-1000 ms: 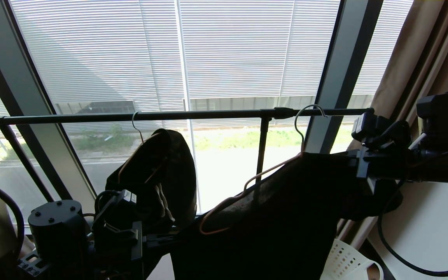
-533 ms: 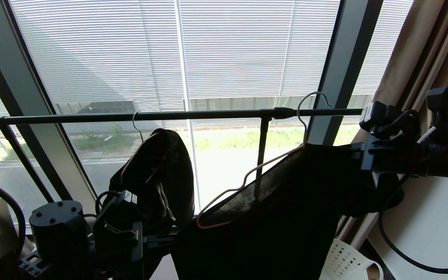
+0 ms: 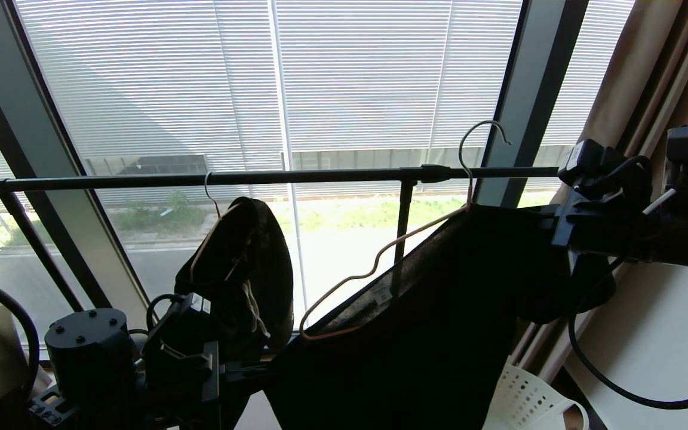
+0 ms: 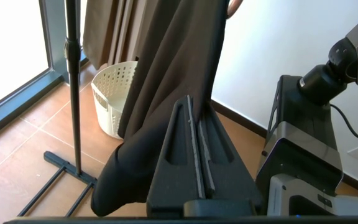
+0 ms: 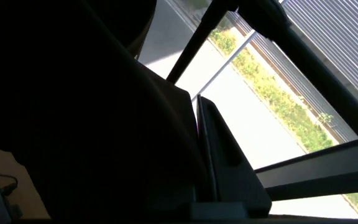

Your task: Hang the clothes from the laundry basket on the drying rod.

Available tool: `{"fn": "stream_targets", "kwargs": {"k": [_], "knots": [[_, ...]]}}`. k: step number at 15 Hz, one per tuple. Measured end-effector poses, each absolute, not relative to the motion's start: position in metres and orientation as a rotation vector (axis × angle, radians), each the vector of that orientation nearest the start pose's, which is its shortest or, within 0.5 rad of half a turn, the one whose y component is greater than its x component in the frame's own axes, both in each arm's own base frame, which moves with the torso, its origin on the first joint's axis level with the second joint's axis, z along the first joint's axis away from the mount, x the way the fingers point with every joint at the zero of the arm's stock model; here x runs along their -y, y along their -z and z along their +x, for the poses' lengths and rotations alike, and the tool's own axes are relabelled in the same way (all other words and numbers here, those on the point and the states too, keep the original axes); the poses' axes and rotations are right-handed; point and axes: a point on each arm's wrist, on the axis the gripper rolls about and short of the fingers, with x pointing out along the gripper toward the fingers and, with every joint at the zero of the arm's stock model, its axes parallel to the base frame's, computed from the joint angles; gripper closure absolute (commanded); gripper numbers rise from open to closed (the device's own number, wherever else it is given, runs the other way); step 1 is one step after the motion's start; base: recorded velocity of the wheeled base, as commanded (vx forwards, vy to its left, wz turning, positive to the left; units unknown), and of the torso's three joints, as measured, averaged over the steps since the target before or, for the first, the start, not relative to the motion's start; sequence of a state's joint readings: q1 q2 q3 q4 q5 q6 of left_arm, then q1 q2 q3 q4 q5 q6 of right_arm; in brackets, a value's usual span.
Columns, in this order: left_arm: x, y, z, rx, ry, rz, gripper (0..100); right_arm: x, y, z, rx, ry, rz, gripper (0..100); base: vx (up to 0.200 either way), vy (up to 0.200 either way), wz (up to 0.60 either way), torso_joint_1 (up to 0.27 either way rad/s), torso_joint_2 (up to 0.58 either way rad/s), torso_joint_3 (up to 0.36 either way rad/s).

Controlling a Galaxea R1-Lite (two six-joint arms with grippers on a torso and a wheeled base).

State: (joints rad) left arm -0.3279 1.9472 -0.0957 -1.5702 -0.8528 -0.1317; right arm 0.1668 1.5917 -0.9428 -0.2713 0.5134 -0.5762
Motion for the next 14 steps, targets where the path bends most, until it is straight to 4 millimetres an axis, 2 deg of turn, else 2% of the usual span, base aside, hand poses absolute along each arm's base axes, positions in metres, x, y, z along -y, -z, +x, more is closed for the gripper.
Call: {"fn": "stream_targets", "kwargs": {"k": [4,8,14], "knots": [[0.089,-0.064,0.209,-0.364,1.15,-0.193,100,-0.06,-0.211,0.278,-0.119,-0.668,-0.522,100,0.0,0.0,0.0,0.0,0.0,0.0],[0.089,-0.064,0.209,-0.364,1.15,-0.193,100,-0.062,-0.203,0.276,-0.134,-0.661,-0.545,100,0.0,0.0,0.0,0.0,0.0,0.0],[0.089,-0.064,0.209,-0.364,1.149,-0.194,100,-0.071,-0.179,0.263,-0.095,-0.648,-0.632,100,0.0,0.0,0.0,0.0,0.0,0.0]]}}
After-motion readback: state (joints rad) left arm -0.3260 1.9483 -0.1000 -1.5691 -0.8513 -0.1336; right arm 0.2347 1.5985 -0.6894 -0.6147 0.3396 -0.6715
